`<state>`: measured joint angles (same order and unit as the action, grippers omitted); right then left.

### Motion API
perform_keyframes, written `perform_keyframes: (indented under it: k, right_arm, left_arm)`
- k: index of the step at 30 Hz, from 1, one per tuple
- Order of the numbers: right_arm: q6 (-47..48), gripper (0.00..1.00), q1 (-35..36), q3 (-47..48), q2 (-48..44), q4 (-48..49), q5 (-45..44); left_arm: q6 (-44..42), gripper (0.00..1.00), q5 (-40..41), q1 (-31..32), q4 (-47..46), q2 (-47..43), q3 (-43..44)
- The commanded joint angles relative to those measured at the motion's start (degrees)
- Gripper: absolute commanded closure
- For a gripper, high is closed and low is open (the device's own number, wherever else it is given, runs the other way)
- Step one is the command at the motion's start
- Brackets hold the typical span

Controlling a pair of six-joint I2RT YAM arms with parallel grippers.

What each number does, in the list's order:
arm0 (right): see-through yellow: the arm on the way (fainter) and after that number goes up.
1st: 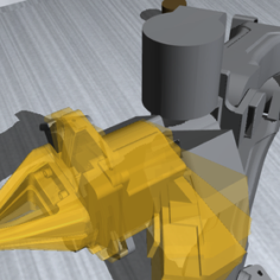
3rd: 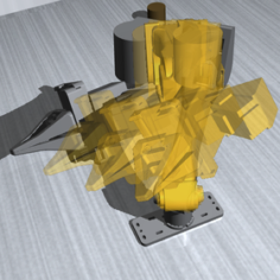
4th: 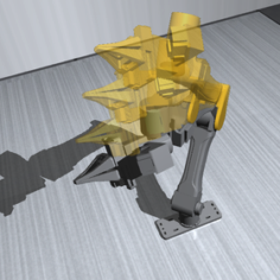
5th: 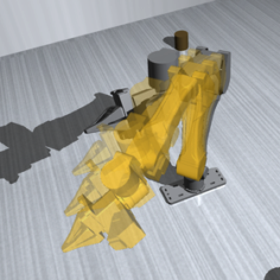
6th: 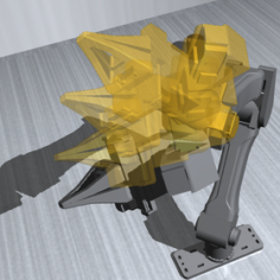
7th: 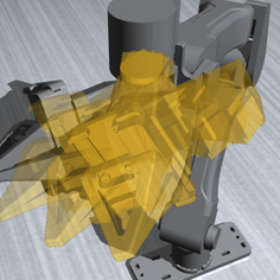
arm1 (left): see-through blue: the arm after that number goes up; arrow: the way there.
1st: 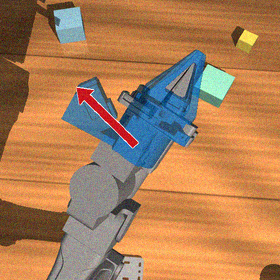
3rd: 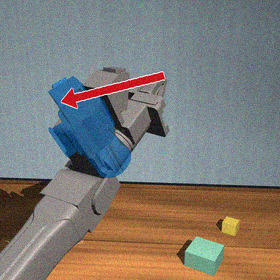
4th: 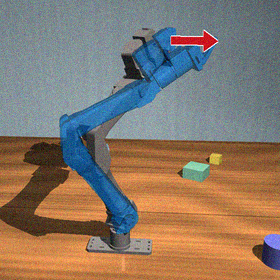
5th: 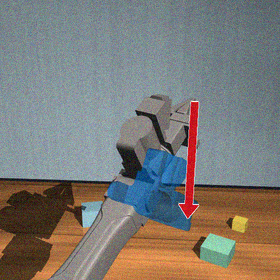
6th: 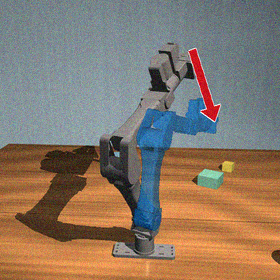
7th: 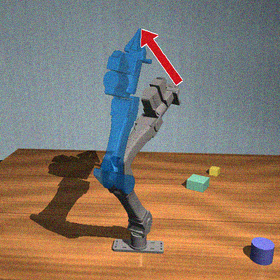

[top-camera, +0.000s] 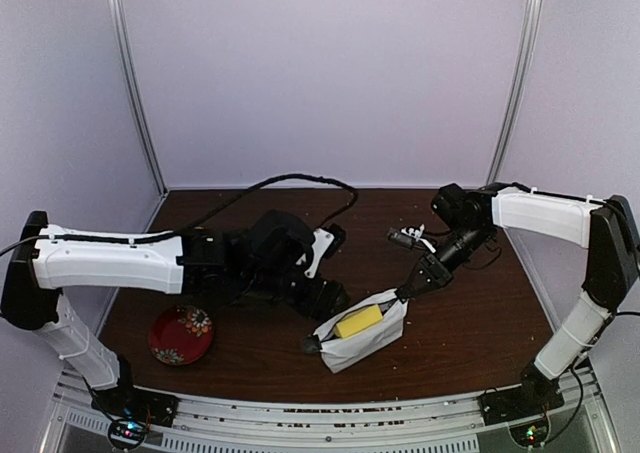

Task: Sort the hair-cutting tools
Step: Place the kit bag at the center of the board, then adjust the sponge from the kit bag.

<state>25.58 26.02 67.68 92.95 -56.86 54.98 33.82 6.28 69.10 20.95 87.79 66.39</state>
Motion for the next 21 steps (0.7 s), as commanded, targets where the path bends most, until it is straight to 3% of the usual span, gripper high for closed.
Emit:
perform_keyframes:
  k: [1, 8, 17, 21]
  right_arm:
    - [1.1, 1.00, 0.3, 1.8, -1.2, -0.7, 0.4]
    - [1.1, 1.00, 0.4, 1.8, -1.8, -0.9, 1.1]
    - [1.4, 1.00, 0.6, 1.3, -1.9, -0.8, 1.8]
    - [1.6, 1.00, 0.6, 1.3, -2.5, -1.2, 2.4]
  left_arm:
    - [-7.3, 0.32, 0.8, -1.4, 2.4, 8.1, 8.2]
    - [-6.9, 0.33, -5.8, -2.0, -0.4, 13.5, 10.8]
    - [-5.6, 0.35, -8.6, -3.5, -2.1, 18.8, 10.8]
    - [-5.4, 0.41, -8.2, -3.7, -2.3, 21.0, 11.0]
